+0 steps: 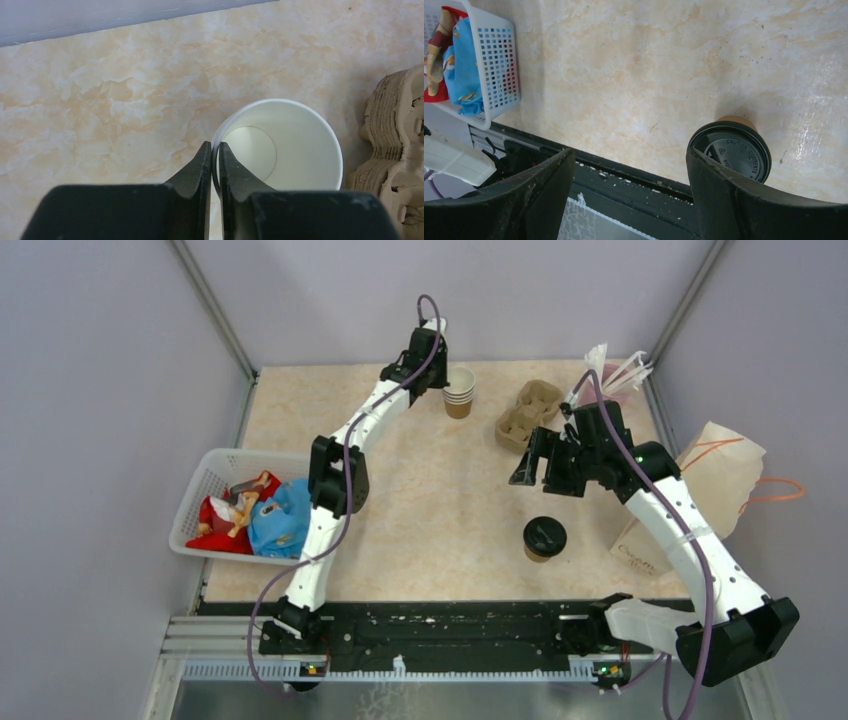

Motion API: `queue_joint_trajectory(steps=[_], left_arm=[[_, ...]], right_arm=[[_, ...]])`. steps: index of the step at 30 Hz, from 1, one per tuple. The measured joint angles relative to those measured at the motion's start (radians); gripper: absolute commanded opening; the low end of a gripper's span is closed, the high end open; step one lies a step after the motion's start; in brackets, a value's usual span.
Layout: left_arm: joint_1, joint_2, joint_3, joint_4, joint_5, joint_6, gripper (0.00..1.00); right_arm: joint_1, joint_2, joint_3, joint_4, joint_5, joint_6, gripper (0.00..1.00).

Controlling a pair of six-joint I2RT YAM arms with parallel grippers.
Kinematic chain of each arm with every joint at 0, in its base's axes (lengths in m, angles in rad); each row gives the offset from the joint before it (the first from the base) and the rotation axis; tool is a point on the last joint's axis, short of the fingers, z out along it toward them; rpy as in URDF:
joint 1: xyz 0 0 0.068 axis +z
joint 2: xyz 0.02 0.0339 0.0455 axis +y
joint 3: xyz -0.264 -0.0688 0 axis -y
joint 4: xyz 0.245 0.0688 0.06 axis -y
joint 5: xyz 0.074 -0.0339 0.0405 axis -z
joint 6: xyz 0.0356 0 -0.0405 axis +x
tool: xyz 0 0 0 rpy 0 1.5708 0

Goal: Pack the takeout coffee

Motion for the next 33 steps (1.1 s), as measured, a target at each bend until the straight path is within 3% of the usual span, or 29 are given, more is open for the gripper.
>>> queue_joint_trajectory(steps=[5,26,33], left_arm=[[0.000,0.000,0.000,0.000,-0.001,0.007,0.00],[-0.041,-0.134,0.023,-0.124,0.003,-0.072,0.00],[-0.061,-0.191,-0.052,-0.173,0.009,-0.085,0.00]], right_arm=[[0.000,0.000,0.000,0.000,0.000,0.001,0.81],[0.000,-0.056,-0.019,0.024,-0.018,0.017,0.82],[-0.055,-0.018,-0.055,0.127,-0.096,0.061,0.80]])
